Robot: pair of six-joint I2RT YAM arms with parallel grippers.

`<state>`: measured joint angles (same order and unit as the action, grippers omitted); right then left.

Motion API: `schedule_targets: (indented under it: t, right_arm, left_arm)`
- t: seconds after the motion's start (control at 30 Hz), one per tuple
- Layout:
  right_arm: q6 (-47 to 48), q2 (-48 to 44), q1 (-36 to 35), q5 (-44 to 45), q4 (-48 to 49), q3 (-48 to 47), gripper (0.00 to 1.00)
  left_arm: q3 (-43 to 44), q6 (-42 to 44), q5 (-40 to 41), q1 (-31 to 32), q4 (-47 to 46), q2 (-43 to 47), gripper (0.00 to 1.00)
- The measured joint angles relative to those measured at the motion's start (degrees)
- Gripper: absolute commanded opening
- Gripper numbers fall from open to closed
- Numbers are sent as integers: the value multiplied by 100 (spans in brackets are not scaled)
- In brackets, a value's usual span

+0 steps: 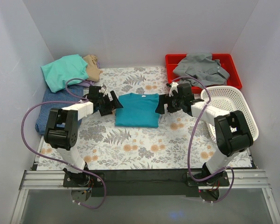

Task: Fold and stack the t-shirts
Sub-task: Neatly place the folded tshirt to the corner

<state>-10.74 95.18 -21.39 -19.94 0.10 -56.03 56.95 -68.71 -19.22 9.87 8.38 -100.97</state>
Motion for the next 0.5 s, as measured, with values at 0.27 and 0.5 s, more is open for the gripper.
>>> schedule_targets:
  t: [0.27,0.5]
  right_arm:
    - [-48,0,0,9,-2,146,95]
    - [-87,0,0,33,2,181,95]
  left_arm:
    - [-282,-190,-955,90,-710,-120,86]
    - [-575,-514,-2044,402,-1722,-431,87]
